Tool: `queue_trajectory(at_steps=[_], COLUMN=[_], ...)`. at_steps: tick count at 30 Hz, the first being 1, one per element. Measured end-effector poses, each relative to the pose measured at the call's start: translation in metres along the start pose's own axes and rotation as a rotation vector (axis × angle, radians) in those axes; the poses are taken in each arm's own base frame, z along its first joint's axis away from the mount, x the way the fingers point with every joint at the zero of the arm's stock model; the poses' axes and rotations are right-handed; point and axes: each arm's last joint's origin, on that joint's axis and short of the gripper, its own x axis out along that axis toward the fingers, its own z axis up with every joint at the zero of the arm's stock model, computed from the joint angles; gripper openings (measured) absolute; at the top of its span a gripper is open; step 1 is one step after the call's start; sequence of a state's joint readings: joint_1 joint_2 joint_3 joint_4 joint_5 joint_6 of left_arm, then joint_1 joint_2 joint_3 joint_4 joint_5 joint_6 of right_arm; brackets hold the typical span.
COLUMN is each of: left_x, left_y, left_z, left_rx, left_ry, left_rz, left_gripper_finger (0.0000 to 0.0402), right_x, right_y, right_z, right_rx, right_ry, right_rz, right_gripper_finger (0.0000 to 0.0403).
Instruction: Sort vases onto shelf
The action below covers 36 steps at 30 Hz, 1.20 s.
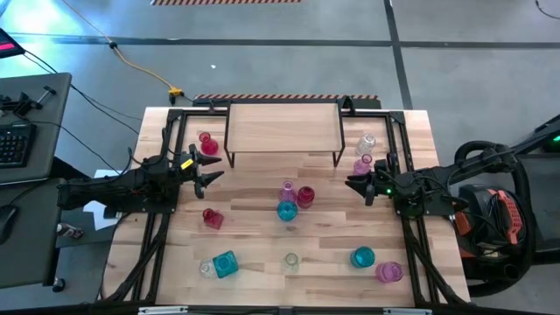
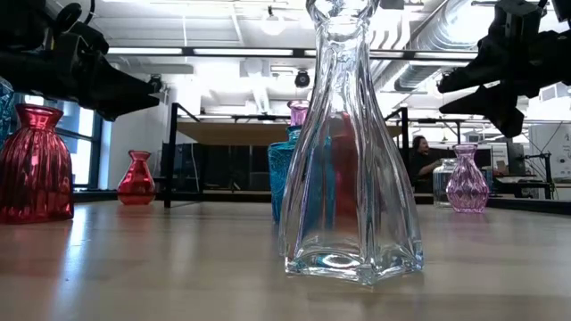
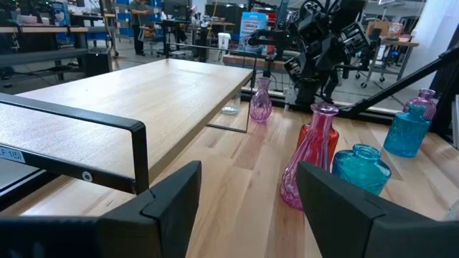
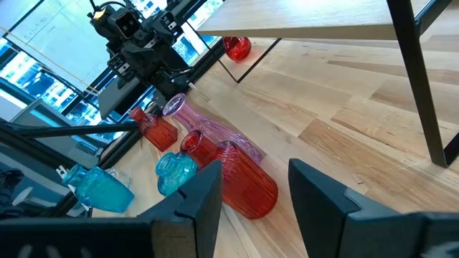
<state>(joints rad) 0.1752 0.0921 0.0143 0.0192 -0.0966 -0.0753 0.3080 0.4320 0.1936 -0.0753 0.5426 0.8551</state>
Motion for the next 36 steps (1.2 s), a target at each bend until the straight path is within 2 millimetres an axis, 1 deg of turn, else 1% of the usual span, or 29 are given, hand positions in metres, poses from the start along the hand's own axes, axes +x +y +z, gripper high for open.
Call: queue_trajectory(at_steps=[28, 36], left_x=[0.0, 0.0], left_y=[0.0, 0.0], left_z=[0.0, 0.0], left_rx=[0.0, 0.0], left_ry=[0.0, 0.0], left_rz=[0.0, 0.0], left_gripper_finger=[0.0221, 0.0221], right_x=[0.0, 0.0], right_y=[-0.0001, 0.0003], right_z=[0.0006, 0.0002], right_rx=[0.003, -0.023], right_ry=[-0.016, -0.002], right_rz=[-0.009, 0.003], right_gripper_finger=[0.0142, 0.0142])
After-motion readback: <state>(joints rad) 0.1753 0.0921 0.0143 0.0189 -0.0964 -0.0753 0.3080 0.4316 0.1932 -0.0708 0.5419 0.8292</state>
